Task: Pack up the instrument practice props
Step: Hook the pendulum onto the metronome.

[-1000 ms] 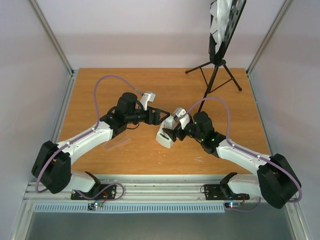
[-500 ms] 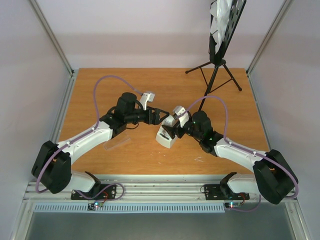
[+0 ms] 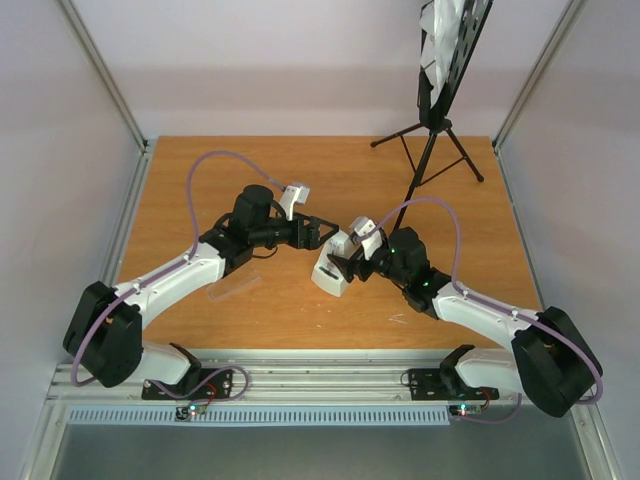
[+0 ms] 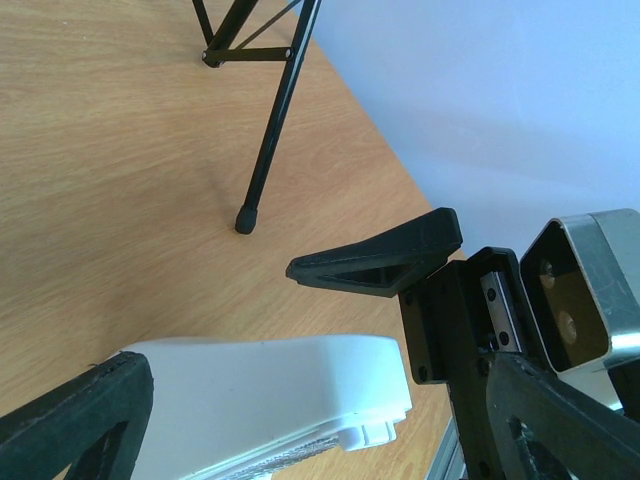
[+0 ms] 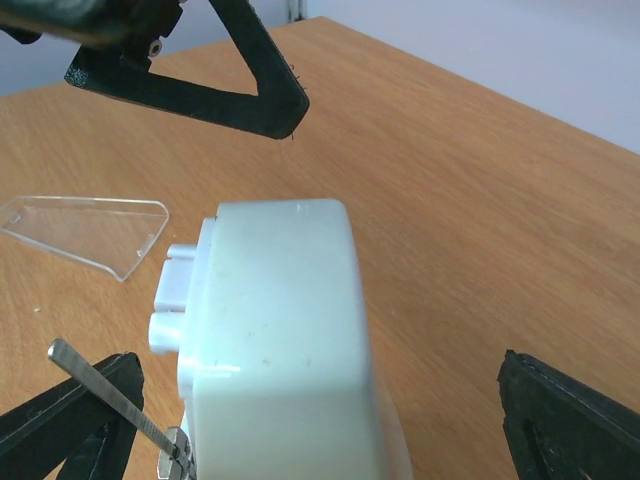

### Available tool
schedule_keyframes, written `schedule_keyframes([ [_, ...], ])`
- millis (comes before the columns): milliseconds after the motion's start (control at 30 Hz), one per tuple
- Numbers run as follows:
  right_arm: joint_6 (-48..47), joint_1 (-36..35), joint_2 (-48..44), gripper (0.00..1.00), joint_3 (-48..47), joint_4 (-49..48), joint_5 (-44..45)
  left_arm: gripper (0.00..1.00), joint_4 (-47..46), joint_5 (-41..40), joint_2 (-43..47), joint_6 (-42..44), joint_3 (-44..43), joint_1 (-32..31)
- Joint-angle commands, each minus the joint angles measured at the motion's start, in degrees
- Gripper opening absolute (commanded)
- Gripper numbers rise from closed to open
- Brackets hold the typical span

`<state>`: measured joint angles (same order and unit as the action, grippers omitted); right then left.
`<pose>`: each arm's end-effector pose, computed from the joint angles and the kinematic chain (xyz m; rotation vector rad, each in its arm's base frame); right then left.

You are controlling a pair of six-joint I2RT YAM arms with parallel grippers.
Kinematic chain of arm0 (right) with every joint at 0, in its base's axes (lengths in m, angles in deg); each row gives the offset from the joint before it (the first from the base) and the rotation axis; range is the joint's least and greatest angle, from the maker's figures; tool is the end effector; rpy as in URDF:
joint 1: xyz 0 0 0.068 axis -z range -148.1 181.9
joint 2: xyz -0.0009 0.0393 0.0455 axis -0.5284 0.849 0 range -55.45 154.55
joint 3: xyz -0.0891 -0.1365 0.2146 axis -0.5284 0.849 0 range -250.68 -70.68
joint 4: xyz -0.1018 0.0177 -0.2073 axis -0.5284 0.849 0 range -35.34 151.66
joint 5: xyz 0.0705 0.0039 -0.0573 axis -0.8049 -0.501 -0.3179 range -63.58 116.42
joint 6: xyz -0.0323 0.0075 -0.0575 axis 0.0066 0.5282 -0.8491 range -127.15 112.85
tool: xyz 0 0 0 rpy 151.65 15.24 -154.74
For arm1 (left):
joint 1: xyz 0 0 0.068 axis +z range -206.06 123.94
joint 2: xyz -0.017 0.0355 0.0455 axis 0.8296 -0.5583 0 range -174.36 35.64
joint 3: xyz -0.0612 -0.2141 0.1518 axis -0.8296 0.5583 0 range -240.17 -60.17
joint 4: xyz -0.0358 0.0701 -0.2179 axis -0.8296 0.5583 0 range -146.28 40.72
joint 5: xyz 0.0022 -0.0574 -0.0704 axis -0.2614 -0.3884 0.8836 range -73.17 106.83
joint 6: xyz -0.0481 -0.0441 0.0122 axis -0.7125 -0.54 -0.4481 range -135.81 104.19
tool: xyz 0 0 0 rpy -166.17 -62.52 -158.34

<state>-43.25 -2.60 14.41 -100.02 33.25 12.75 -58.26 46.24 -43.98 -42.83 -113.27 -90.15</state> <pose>0.1984 0.1514 0.2244 -1.2256 1.4516 0.2080 0.2335 -0.1890 0.2787 0.4867 2.0899 -1.1697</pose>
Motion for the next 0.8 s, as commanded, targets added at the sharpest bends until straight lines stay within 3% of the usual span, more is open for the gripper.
schedule_keyframes([
  [0,0.29,-0.1,-1.71,0.97,0.61,-0.32,-0.31,0.92,-3.57,1.15,0.51,-0.2,0.81,0.27],
  [767,1.05,2.42,1.65,0.98,-1.18,0.22,-5.9,0.92,-3.86,3.78,-0.41,0.74,0.45,0.33],
])
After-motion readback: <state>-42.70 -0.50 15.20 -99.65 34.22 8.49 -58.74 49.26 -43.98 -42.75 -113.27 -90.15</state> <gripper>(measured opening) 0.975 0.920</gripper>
